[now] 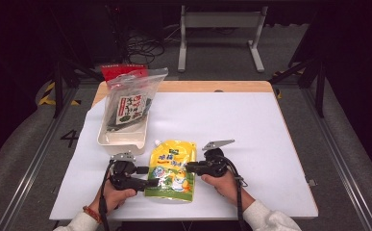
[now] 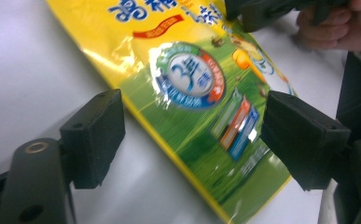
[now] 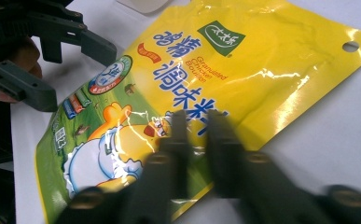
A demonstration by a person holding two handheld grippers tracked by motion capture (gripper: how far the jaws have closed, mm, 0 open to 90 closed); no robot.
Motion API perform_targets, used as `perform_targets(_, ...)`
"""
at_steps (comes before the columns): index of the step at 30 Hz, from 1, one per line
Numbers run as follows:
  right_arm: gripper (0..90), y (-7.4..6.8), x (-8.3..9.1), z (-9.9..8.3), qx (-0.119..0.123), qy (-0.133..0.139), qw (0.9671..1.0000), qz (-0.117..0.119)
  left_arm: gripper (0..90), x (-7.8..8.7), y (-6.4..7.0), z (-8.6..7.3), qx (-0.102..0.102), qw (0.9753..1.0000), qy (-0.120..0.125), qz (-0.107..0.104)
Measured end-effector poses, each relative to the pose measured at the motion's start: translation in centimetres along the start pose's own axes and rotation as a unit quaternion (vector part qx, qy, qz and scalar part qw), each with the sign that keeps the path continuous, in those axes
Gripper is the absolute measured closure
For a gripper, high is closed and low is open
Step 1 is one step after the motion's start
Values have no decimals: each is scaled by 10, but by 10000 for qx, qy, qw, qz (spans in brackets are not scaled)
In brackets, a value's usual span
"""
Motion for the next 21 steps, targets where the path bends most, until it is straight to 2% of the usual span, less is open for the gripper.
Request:
perform_targets(1, 487, 0, 2, 0, 36, -10, 9999, -116, 244, 1, 0, -1, -15, 10000, -9, -3)
perform_targets(2, 409, 0, 5, 0, 60, -21, 9997, -235, 247, 2, 0, -1, 34, 10000, 2, -11)
perform_targets(3, 338, 2, 5, -1, 28, -76, 9994, -340, 257, 2, 1, -2, 0, 10000, -65, -46)
perform_targets(4, 327, 3, 4, -4, -56, -154, 9991, -385, 307, 2, 1, -3, -24, 10000, -93, 18)
perform_targets(5, 328, 4, 5, -4, -119, -77, 9991, -391, 317, 2, 2, -3, -43, 9999, -139, -3)
perform_targets(6, 292, 3, 4, -4, -160, -63, 9991, -383, 389, 1, 3, -4, -83, 9997, -217, -11)
perform_targets(8, 269, 1, 3, -4, -230, -27, 9993, -299, 401, 1, 4, -5, -90, 9997, -216, -43)
perform_targets(10, 276, -1, 1, -3, -412, 59, 9990, -156, 436, -2, 6, -5, -67, 9995, -245, -171)
perform_targets(12, 288, -4, -2, -2, -659, 131, 9977, 127, 438, -5, 9, -5, -129, 9993, -278, -212)
perform_targets(13, 318, -5, -3, -2, -691, 128, 9973, 206, 428, -7, 11, -4, -141, 9993, -279, -199)
perform_targets(15, 349, -7, -5, -1, -650, 115, 9976, 223, 409, -8, 13, -5, -155, 9992, -292, -222)
perform_targets(17, 436, -7, -7, -1, -871, 111, 9955, 353, 412, -8, 12, -5, -135, 9992, -280, -262)
perform_targets(21, 593, -6, -10, 0, -723, 36, 9971, 248, 419, -9, 13, -5, -193, 9991, -280, -260)
Point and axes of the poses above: each handheld gripper's, and its own axes: x roughly backward along the jaws, z roughly out of its top, y roughly to its right, the point moved 8 cm from there along -x, roughly forward along the jaws, and after that the axes turned 10 degrees about -z, right-handed, at the moved point
